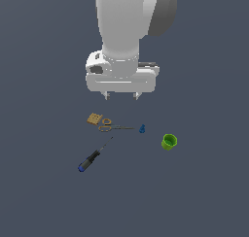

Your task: Pick up a designated object from a clutter of objects.

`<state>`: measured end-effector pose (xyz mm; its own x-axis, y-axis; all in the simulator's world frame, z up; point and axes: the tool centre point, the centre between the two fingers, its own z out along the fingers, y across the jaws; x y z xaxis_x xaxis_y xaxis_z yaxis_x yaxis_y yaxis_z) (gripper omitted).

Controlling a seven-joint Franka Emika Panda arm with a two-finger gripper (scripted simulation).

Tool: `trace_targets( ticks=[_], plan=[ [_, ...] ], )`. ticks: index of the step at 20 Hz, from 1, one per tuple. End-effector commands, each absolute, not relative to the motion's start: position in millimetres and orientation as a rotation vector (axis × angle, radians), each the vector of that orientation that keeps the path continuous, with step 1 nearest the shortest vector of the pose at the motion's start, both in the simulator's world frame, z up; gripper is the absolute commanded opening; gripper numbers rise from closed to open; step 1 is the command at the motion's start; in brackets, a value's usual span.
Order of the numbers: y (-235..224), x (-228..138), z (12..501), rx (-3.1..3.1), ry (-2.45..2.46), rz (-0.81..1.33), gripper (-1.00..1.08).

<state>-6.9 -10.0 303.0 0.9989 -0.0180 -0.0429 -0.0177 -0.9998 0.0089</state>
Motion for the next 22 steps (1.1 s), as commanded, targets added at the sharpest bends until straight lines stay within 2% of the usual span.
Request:
trace_targets(
  ticks=[1, 22],
  plan=[
    [-10, -7, 303, 3.132, -0.028, -0.067, 1.0],
    [-7, -10, 282, 3.106, 0.068, -0.108, 1.0]
  ],
)
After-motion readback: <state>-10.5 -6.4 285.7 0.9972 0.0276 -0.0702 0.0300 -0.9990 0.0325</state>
